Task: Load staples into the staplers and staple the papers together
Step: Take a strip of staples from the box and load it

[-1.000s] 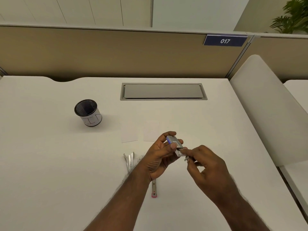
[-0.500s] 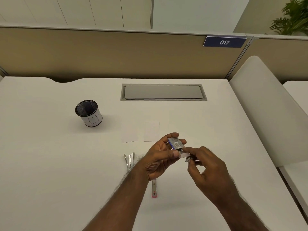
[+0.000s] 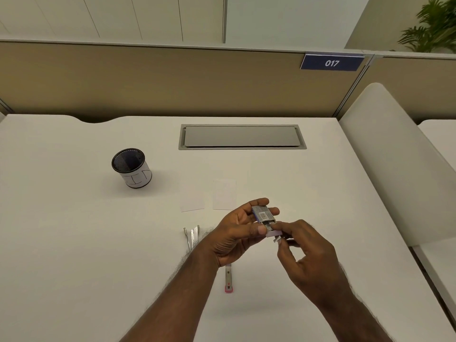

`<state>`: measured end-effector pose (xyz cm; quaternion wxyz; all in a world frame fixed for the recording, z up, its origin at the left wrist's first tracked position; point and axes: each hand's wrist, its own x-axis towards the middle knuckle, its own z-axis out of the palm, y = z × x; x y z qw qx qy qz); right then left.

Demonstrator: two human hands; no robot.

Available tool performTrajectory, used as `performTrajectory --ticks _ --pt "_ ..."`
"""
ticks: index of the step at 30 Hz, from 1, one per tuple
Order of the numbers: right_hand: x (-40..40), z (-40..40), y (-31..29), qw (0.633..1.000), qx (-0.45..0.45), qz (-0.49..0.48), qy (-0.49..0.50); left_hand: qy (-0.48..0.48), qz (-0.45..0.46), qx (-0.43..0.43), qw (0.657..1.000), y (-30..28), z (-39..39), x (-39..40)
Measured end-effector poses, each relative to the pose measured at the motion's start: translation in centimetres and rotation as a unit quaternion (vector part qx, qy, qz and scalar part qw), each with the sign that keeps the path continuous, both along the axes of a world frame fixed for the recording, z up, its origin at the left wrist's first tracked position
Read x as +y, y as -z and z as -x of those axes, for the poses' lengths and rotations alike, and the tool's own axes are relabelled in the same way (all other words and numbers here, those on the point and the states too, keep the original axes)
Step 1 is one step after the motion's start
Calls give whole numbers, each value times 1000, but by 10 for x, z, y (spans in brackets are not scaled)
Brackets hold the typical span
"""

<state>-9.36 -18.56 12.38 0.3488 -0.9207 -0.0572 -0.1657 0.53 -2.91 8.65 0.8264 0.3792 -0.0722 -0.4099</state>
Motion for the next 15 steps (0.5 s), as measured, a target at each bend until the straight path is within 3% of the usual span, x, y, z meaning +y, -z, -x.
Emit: performTrajectory --ticks 15 --pt "2 2 0 999 -36 -14 -15 -19 56 43 997 -2 2 -4"
